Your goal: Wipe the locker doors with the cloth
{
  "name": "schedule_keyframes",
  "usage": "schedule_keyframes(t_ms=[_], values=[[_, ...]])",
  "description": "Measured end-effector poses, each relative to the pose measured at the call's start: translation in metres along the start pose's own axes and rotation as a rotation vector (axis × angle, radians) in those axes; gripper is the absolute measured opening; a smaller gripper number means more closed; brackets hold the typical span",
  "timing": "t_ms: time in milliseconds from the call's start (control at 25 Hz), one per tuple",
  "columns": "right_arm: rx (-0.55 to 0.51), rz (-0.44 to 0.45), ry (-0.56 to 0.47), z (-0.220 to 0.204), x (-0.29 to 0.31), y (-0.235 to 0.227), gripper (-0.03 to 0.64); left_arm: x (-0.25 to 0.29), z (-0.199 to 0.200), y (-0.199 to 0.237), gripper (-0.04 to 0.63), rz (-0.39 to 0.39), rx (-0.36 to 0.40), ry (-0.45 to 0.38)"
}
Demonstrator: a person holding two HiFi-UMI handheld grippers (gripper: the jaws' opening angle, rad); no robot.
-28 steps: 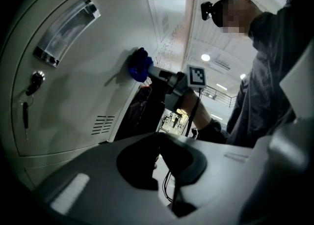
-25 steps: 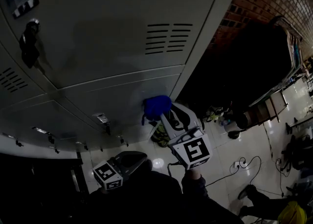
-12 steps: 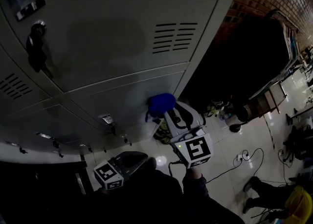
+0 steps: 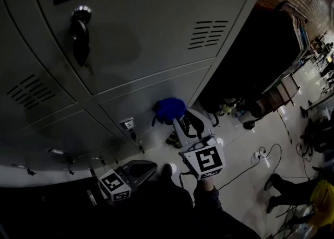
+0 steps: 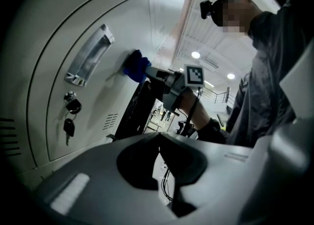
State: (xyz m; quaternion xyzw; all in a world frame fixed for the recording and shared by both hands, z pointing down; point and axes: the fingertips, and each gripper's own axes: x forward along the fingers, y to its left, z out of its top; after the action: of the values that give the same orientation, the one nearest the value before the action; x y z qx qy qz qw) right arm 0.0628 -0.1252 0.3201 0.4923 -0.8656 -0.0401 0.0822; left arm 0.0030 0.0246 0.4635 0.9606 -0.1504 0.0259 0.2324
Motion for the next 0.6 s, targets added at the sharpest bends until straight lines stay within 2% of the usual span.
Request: schedule_keyframes(t_ms=[400, 600], values=[[-0.002, -0.009, -0.009, 0.01, 0.005, 0.067, 0.121, -0.06, -0.017, 0.004, 0.0, -0.061, 0.006, 0.042], [0.008, 0.059, -0.016, 0.006, 0.011, 0.105, 0.121, -0.085, -0.027, 0.006, 0.0, -0.066, 0.005, 0.067]])
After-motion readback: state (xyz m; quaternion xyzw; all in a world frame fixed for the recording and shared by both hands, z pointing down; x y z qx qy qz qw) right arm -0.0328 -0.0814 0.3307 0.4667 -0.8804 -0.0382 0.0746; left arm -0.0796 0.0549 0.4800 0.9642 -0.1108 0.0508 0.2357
